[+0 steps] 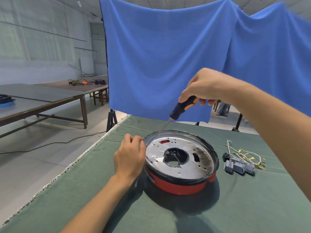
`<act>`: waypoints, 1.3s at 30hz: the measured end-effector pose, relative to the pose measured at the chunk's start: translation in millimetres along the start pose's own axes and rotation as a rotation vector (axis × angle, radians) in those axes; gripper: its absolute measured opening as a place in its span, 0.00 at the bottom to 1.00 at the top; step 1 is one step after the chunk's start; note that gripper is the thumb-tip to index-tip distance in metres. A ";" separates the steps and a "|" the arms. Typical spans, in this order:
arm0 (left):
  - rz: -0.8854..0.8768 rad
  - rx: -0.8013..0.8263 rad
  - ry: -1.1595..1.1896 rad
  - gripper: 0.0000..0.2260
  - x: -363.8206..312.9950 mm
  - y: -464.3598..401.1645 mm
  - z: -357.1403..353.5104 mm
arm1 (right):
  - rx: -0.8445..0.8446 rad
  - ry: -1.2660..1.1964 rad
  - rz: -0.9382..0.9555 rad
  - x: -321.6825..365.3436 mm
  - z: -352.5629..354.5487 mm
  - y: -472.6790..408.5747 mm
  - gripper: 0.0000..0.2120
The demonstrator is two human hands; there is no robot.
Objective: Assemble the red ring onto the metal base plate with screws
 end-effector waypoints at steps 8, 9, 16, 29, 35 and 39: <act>-0.582 0.256 0.024 0.20 -80.0 31.3 -4.9 | -0.249 -0.565 -0.328 -79.1 -61.4 4.0 0.25; -0.625 0.366 -0.016 0.22 -88.4 38.1 -10.5 | -0.213 -0.662 -0.381 -86.6 -75.3 8.4 0.23; -0.824 0.412 -0.104 0.12 -100.2 52.4 -21.0 | 0.100 -1.456 -0.569 -117.8 -131.6 40.0 0.08; 0.102 -0.230 0.773 0.18 -56.1 -21.0 47.9 | -0.044 -1.386 -0.336 -127.9 -117.2 58.8 0.05; 0.604 -0.303 1.402 0.09 -34.6 -37.9 50.1 | -0.189 -1.048 -0.449 -139.4 -156.2 59.9 0.10; 0.910 -0.121 1.450 0.15 -23.4 -16.5 16.2 | -0.219 -0.746 -0.525 -150.2 -187.4 61.2 0.15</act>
Point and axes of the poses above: each hand's wrist, its own y-axis away from the middle knuckle, its own z-axis out of the back of the hand, x = y × z, the point moved 3 cm from there along -y, towards the middle knuckle, and after that the axes turned 7 degrees about y, right-handed, at the moved point
